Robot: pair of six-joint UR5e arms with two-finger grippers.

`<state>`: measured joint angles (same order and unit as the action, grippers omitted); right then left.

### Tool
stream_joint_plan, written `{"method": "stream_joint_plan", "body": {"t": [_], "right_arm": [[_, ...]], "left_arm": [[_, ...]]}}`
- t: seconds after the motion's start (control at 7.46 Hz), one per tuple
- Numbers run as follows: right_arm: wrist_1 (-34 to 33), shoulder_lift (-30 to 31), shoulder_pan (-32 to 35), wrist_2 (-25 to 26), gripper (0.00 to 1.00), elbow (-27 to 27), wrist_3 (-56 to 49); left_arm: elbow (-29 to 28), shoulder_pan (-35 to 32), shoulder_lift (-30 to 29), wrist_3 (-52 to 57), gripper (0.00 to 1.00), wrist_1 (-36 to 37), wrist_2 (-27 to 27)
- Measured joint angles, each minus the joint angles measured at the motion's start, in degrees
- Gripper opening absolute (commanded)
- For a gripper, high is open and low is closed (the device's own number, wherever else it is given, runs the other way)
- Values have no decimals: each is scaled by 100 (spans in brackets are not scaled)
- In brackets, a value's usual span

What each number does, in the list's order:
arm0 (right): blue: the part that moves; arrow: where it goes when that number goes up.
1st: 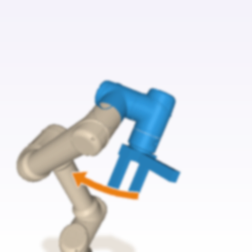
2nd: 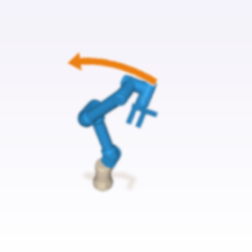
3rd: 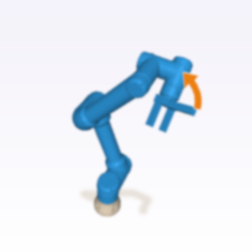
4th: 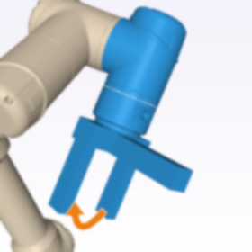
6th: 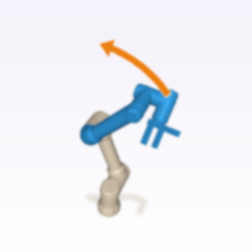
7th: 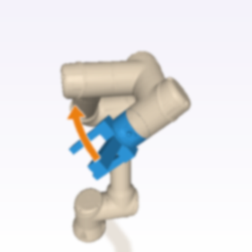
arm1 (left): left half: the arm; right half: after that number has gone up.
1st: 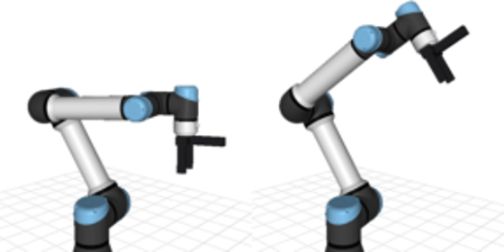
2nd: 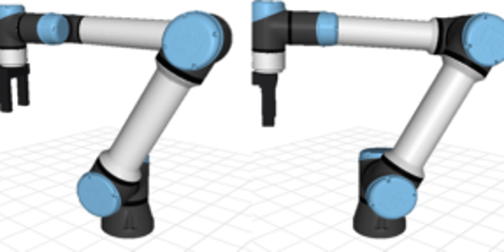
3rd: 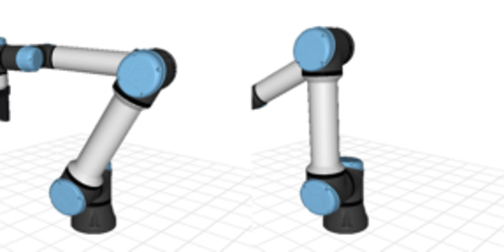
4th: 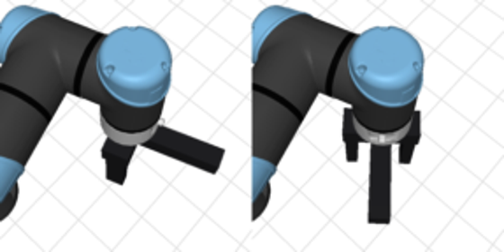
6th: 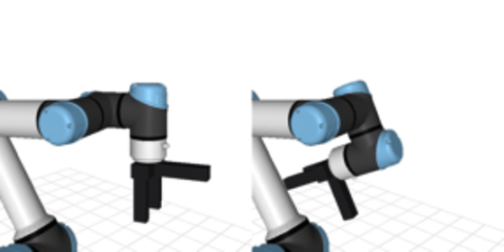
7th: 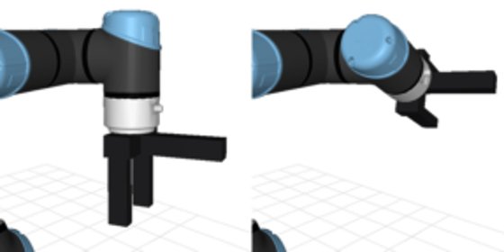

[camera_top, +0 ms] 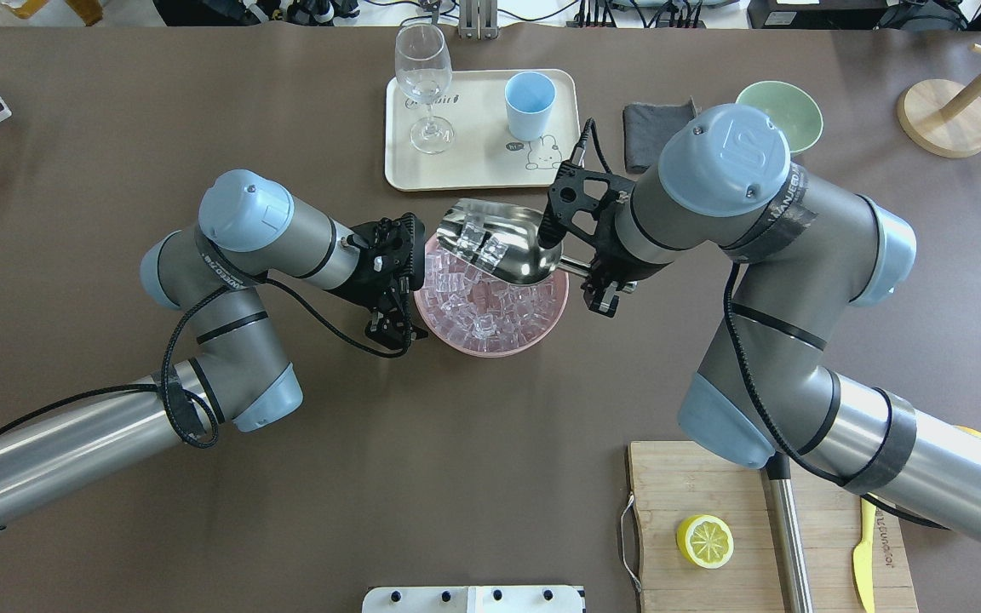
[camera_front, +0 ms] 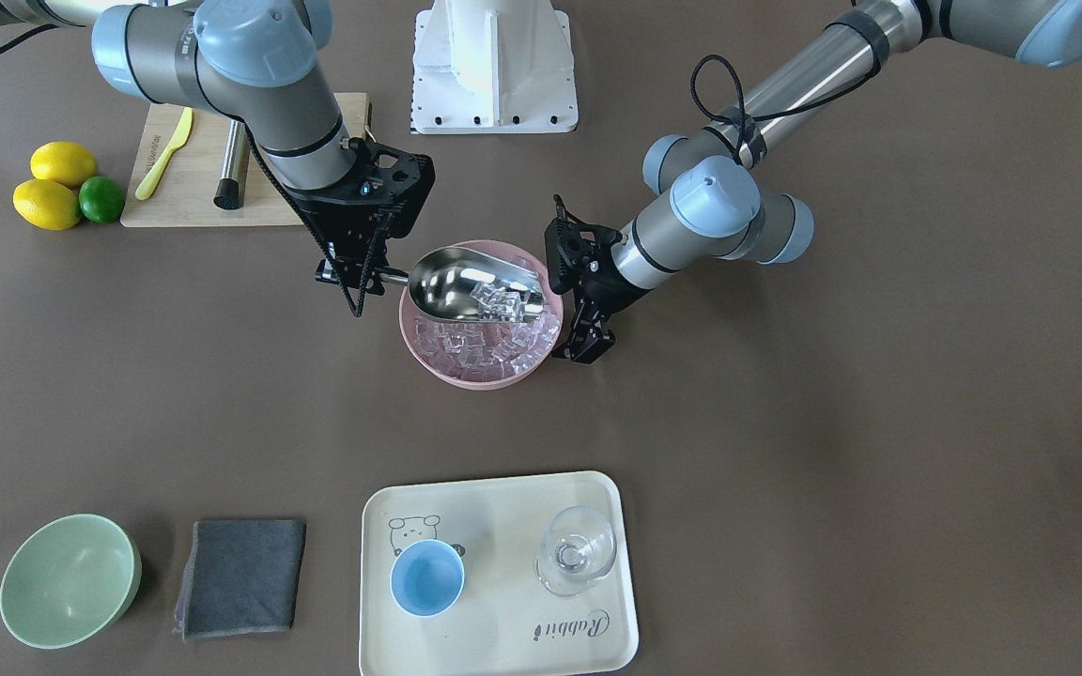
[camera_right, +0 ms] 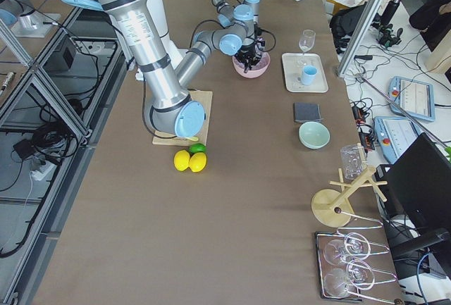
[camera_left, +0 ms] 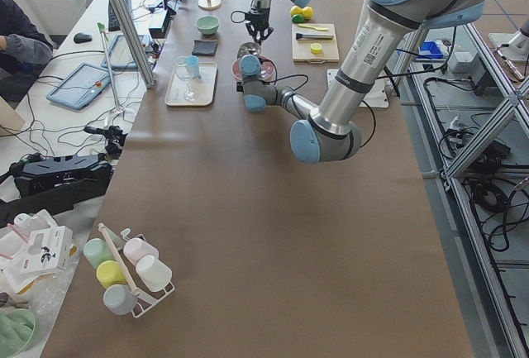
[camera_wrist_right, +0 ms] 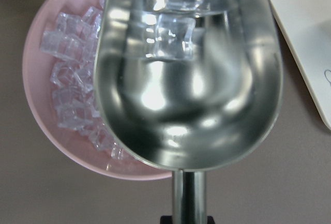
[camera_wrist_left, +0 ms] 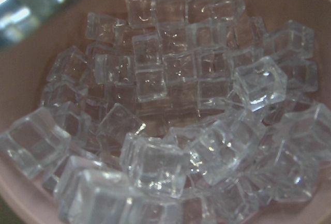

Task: Put ice in cup with scoop
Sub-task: 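Lift the scoop of ice out of the bowl with the right gripper, then carry the scoop to the light-blue cup while the left arm withdraws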

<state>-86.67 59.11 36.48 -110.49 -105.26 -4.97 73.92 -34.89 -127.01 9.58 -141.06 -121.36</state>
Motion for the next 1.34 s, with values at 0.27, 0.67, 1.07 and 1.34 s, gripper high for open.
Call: {"method": "stream_joint_plan", "body": {"t": [0.27, 0.67, 1.07, 1.34], "right_arm": [[530, 509, 327, -278, 0, -27, 8], [1701, 1078, 1289, -1205, 0, -4, 219], [644, 671, 1686, -1427, 0, 333, 442], [-535, -221, 1934, -1865, 0, 1161, 455]], "left_arm": [[0, 16, 1, 0, 98, 0, 34], [0, 26, 6, 0, 98, 0, 42], [-5, 26, 31, 0, 98, 4, 43], [-8, 26, 35, -4, 98, 8, 58]]}}
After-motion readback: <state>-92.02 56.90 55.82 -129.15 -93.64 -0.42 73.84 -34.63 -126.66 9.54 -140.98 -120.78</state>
